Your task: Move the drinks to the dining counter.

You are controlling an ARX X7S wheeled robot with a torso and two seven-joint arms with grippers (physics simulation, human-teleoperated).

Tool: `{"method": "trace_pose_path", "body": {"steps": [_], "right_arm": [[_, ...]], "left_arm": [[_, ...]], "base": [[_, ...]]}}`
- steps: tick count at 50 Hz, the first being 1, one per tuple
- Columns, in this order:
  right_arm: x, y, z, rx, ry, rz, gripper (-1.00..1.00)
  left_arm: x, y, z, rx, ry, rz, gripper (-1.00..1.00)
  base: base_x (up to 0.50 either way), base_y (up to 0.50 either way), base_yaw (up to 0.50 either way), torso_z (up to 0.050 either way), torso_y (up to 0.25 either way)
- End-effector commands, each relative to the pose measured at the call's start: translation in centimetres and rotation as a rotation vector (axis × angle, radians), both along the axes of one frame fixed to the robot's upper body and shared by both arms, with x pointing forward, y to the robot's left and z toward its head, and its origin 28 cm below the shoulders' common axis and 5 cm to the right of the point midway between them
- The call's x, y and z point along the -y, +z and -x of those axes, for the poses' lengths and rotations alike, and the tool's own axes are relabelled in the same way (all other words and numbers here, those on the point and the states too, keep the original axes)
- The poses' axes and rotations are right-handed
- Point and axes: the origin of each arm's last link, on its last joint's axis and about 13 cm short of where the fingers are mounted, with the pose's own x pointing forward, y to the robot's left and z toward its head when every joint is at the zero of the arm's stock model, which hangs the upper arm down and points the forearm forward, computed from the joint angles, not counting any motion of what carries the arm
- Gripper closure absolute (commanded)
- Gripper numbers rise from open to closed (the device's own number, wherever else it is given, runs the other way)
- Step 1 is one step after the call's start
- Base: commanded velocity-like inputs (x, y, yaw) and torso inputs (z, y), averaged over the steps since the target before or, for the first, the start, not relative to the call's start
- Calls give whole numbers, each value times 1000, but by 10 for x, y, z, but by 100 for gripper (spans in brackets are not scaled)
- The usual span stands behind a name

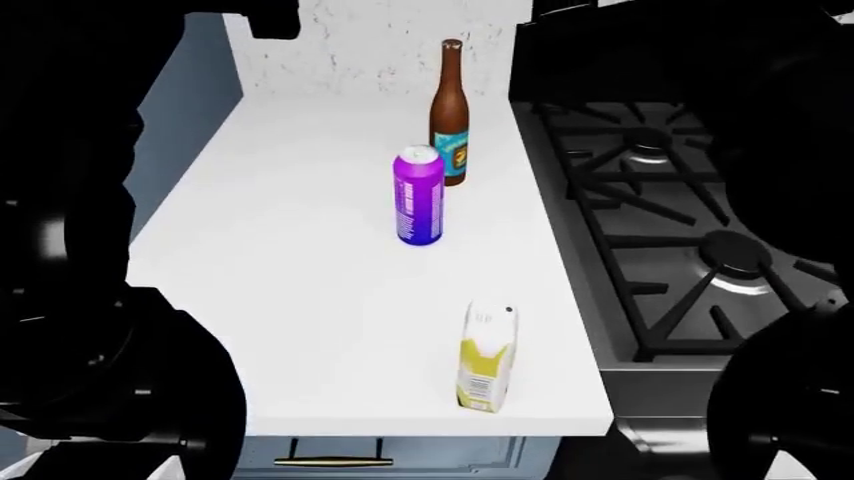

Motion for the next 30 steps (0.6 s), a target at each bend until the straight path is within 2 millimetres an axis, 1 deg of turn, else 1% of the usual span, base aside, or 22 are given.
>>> {"method": "trace_pose_path", "body": {"steps": [1,8,9,11,12,14,17,19,22,24,25,27,28,29,30], "right_arm": [[2,-2,2,-66,20,34,-100],[8,0,6,-78,5,50,-100],[7,1,7,-66,16,69,-100],[6,2,9,-49,93,46,-100],[6,2,9,-51,65,63,-100],[7,2,9,-50,63,49,-100],[10,0,7,-89,21,70,-100],[11,1,9,-92,34,61,-100],[14,2,12,-123,33,102,-100],[16,2,15,-121,56,125,-100],[17,2,17,-127,102,95,-100],[19,0,18,-143,91,117,-100],[21,0,20,-161,133,73,-100],[22,0,22,-162,142,72,-100],[23,0,26,-181,194,51,-100]], "left_arm": [[0,0,0,0,-4,-1,-100],[0,1,0,0,-5,2,-100],[0,1,0,0,-5,2,-100],[0,1,0,1,-4,1,-100],[0,1,0,1,-4,0,-100],[0,1,0,2,-5,2,-100],[-1,2,0,4,-3,2,-100],[-1,2,0,4,-4,3,-100],[0,2,0,5,-5,1,-100],[0,2,0,4,-4,1,-100],[0,2,0,6,-5,2,-100],[0,2,0,6,-5,3,-100],[0,2,1,6,-5,2,-100],[0,2,1,7,-5,2,-100],[0,2,1,7,-2,-2,-100]], "base": [[0,0,0,0,0],[0,0,0,0,0],[0,0,0,0,0],[0,0,0,0,0],[500,0,0,0,0],[500,0,0,0,0],[22,0,0,0,3],[0,0,0,0,0],[0,0,0,0,0],[0,0,0,0,0],[0,0,0,0,0],[0,0,0,0,0],[0,0,0,0,0],[0,0,0,0,0],[0,0,0,0,0]]}}
